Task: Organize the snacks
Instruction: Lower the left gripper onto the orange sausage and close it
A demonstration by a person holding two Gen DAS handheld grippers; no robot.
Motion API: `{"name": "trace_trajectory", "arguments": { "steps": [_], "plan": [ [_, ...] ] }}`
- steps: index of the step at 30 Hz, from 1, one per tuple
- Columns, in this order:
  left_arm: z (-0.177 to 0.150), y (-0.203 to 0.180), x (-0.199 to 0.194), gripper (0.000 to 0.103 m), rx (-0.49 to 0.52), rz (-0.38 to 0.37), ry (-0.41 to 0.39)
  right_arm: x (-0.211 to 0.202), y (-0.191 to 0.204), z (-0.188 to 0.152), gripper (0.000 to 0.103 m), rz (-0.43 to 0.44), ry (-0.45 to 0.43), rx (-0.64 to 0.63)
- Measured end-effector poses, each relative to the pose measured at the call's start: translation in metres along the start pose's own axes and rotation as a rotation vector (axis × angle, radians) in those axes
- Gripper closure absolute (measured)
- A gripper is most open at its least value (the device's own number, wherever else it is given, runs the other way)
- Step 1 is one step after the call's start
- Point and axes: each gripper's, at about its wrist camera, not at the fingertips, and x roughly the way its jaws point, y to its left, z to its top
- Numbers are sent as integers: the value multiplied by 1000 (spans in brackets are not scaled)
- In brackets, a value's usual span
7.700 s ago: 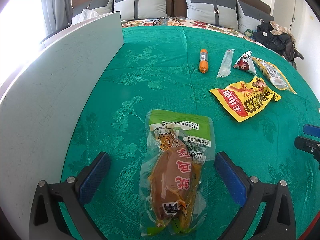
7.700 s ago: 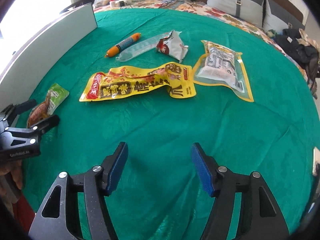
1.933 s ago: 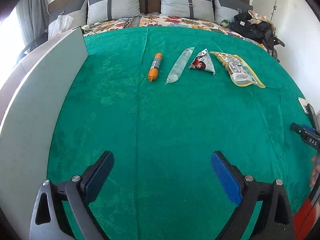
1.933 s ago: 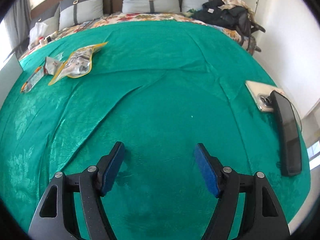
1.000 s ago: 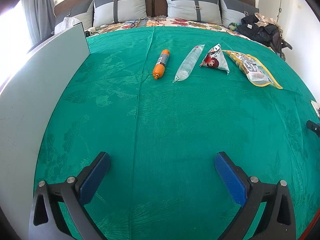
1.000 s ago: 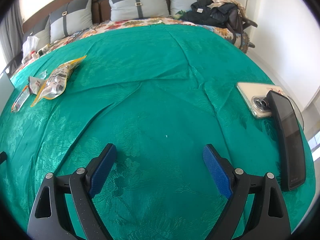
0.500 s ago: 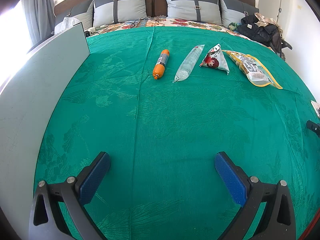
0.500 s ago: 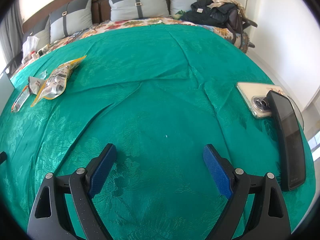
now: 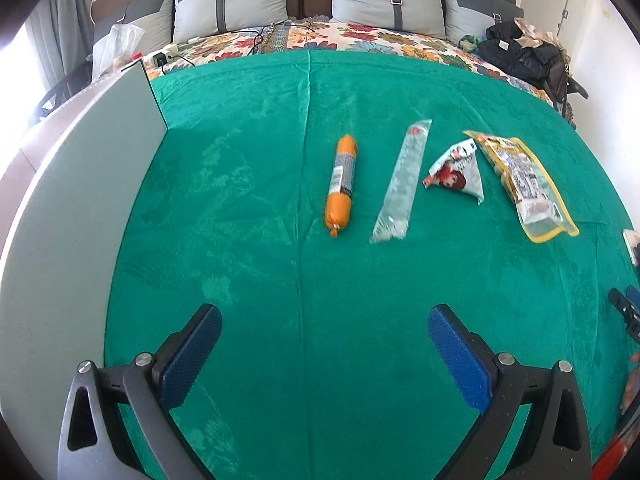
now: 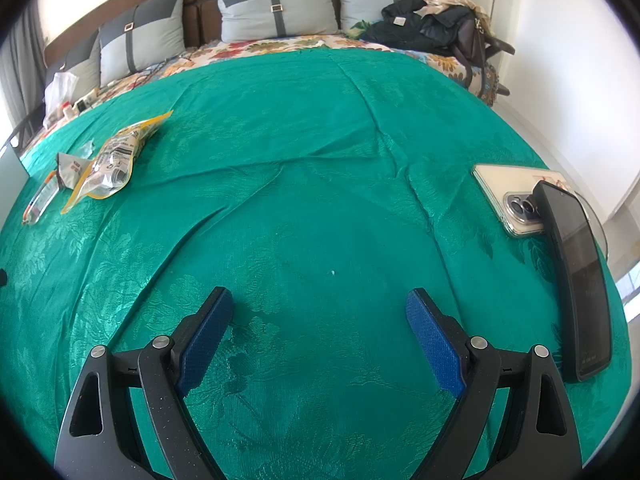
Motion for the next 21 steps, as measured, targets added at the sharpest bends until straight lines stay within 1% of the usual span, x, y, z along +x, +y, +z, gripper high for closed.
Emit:
{"name": "trace_trajectory", "arguments": {
  "steps": [2, 3, 5, 7, 9, 12, 13, 14, 15, 16, 17, 19, 21],
  "plan": [
    [26, 7, 4, 9, -20, 2, -13, 0, 0, 0, 12, 0, 0, 0],
    [38, 10, 8, 10, -44, 2, -14, 0, 0, 0, 12, -1, 0, 0],
    [58, 21, 22, 12, -109, -1, 2, 0, 0, 0, 12, 0, 0, 0],
    [72, 27, 39, 14, -154, -13, 32, 0, 0, 0, 12, -1, 0, 0],
    [78, 27, 55, 16, -155, 2, 67, 0, 1, 0, 12, -1, 0, 0],
    [78, 19, 75, 22, -105, 48, 111, 0, 1, 0, 12, -1, 0, 0],
    [78, 14, 75, 23, -73, 72, 92, 0, 1, 0, 12, -1, 0, 0],
    [77, 11, 74, 34, -51, 62, 76, 0, 1, 0, 12, -1, 0, 0],
    [75, 9, 72, 42, -41, 36, 63, 0, 1, 0, 12, -1, 0, 0],
    [74, 6, 71, 62, -23, 35, 57, 0, 1, 0, 12, -1, 0, 0],
    [73, 3, 69, 89, -5, 25, 55, 0, 1, 0, 12, -1, 0, 0],
    [72, -1, 68, 88, 30, 41, 67, 0, 1, 0, 12, -2, 0, 1],
    [66, -1, 65, 88, 38, 41, 67, 0, 1, 0, 11, -1, 0, 0]
  ]
}}
